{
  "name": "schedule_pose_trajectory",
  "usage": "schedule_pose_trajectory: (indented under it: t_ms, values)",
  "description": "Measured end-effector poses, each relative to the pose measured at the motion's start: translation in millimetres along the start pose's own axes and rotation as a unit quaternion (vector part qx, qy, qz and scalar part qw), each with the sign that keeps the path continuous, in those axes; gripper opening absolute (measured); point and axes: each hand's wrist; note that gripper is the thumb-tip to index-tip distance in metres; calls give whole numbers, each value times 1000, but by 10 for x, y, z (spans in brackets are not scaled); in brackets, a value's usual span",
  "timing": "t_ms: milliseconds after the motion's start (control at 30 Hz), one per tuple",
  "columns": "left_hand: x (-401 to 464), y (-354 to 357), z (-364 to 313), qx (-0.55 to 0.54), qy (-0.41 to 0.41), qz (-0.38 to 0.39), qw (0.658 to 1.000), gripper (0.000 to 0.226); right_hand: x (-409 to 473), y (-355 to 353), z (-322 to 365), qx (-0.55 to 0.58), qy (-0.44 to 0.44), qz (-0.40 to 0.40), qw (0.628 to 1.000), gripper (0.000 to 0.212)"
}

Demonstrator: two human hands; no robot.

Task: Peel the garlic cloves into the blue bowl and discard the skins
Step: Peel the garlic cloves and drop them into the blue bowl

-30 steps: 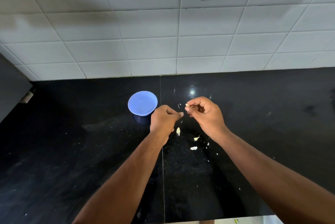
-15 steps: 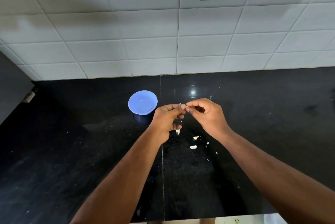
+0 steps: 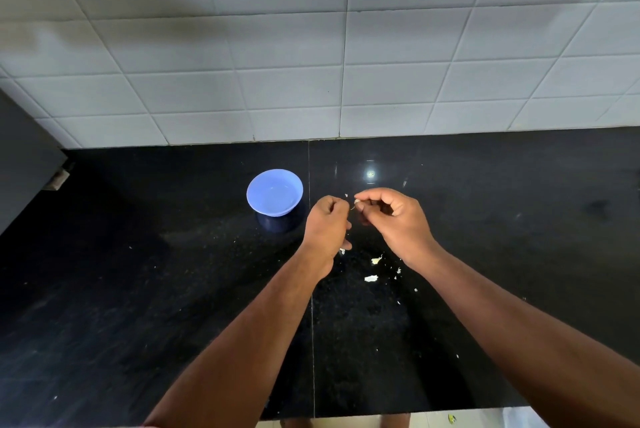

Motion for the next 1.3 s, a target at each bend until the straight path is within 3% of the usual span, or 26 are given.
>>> schedule_pose_trajectory:
  t_ms: [133,333,467,700,1300]
  values:
    - [-10,-31,-12,-35,-13,41,998,27,6,-24,21,112,57,-43,991,17]
    - [-25,-51,0,-66,0,168,984,26,20,-1,42,155,75,-62,983,19]
    - [-27,-18,-6,-96,32,145,984,17,55,27,62,165,93,-63,980,19]
    - [-1,-59,-6,-31,103,60,992,16,112,-3,87,206,126,-35,970,17]
    - [-10,-122,-5,-21,121,30,992,18,139,172,42,183,106,-25,977,21]
Point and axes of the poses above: each hand's wrist, its own x-axis towards the middle knuckle, its own y-axis out of the palm, z = x × y, and after that the axes turned 14 degrees about -y, right-handed
